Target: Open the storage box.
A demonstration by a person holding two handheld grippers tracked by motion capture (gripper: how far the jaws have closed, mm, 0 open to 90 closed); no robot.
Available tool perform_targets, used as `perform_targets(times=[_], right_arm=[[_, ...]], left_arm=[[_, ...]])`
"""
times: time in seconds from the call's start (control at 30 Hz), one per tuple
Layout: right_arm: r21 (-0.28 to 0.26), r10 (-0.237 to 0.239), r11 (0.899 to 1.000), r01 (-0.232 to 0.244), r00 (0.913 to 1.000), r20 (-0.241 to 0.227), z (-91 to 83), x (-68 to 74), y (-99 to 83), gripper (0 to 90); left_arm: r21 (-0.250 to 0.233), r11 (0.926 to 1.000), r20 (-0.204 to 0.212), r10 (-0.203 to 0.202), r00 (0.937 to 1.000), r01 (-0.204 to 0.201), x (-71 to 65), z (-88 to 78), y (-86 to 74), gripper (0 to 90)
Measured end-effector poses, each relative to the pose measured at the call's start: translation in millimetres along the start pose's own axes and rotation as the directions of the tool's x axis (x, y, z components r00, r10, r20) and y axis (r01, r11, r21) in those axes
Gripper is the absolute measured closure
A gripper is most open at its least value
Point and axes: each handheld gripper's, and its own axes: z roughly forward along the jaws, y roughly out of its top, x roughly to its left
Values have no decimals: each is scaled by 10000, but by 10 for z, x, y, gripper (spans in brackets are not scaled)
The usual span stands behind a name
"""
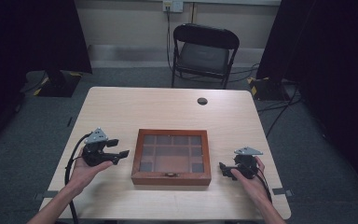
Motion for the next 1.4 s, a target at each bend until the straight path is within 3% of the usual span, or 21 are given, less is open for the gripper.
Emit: perform_targets(times=[0.33,0.6,0.9,1.07,1.13,1.37,1.4], right_arm=[[-1,-9,10000,9,10000,3,0,0,0,80],[1,-11,10000,11,10000,5,0,0,0,80],[7,-7,10000,7,10000,7,0,0,1,79],[0,-28,10000,28,10000,-7,2,-3,1,79],[2,-25,10000,25,10000,-7,1,-3,1,79],[4,-35,10000,35,10000,-7,1,-3,1,79],[4,-36,10000,36,10000,-9,1,-3,1,78]], left_arm=[[88,9999,941,125,9955,-133,-251,33,151,369],[189,9989,1742,390,9839,-430,-434,120,258,352],[152,9981,2226,551,9733,-600,-643,174,411,355],[198,9971,2854,653,9562,-740,-726,229,561,383],[88,9962,3046,799,9491,-867,-793,271,579,425],[510,9913,3564,951,9295,-1210,-979,469,594,464],[571,9898,3802,994,9196,-1306,-1004,500,595,481]])
